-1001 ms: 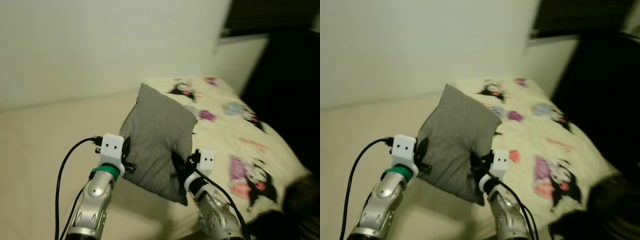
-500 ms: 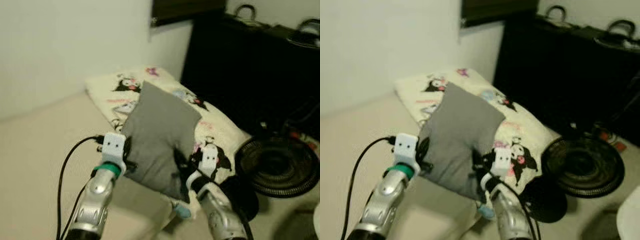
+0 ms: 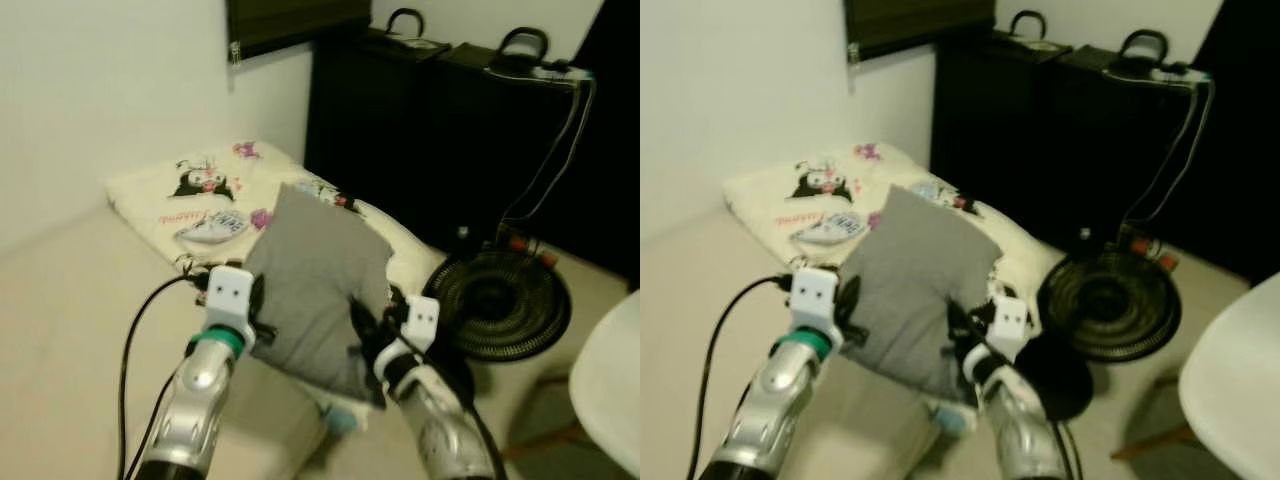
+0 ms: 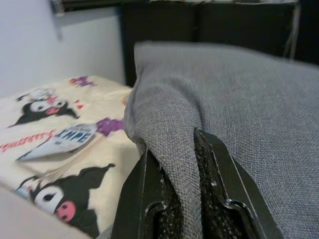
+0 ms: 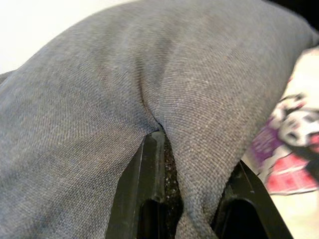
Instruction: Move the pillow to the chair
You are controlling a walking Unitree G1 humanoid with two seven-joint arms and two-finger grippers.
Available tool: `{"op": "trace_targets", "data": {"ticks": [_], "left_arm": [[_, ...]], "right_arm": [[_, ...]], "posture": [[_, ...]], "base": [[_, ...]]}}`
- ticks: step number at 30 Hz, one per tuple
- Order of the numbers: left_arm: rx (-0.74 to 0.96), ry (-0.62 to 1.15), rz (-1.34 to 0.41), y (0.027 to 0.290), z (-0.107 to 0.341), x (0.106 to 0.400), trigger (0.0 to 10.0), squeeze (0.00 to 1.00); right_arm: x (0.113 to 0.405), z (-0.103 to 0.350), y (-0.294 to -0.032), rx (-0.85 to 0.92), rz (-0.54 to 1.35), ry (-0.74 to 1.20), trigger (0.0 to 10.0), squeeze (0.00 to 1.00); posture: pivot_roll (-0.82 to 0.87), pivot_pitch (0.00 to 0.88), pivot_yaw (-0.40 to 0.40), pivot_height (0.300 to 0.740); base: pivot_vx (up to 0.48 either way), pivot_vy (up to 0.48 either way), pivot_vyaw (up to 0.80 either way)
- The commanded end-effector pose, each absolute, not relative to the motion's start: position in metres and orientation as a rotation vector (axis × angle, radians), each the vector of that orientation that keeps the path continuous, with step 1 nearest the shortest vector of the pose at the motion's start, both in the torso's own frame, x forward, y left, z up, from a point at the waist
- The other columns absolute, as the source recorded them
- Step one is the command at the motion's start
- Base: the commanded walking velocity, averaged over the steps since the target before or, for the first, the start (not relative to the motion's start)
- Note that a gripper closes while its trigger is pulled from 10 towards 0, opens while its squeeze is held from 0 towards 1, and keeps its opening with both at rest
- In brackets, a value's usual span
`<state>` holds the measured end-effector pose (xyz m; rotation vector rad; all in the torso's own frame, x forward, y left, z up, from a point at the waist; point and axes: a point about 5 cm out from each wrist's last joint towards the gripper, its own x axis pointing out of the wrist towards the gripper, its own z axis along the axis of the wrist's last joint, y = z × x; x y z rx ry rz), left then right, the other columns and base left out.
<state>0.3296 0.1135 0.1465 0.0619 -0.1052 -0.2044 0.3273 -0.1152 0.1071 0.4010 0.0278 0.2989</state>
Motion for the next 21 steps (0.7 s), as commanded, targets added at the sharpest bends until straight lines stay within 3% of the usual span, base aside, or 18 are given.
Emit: {"op": "trace_targets", "data": {"ticks": [1,10,21], "left_arm": [[0.072,-0.133,-0.208,0.1166,0.1519,0.3295,10.0,0.00],[0.101,-0.125,-0.232,0.1204,0.1538,0.3336,10.0,0.00],[0.072,-0.117,-0.240,0.1125,0.1496,0.3307,10.0,0.00]], "right_arm": [[0.3277,0.1094,-0.1126,0.401,0.292,-0.002,10.0,0.00],[0.3223,0.1026,-0.1094,0.402,0.261,-0.001,10.0,0.00],[0.3186,0.0997,-0.1131,0.374,0.256,0.002,10.0,0.00]], "posture": [[0.00,0.007,0.061,0.740],[0.00,0.000,0.106,0.740],[-0.02,0.000,0.087,0.740]], "base": [[0.000,0.000,-0.80],[0.000,0.000,-0.80],[0.000,0.000,-0.80]]}}
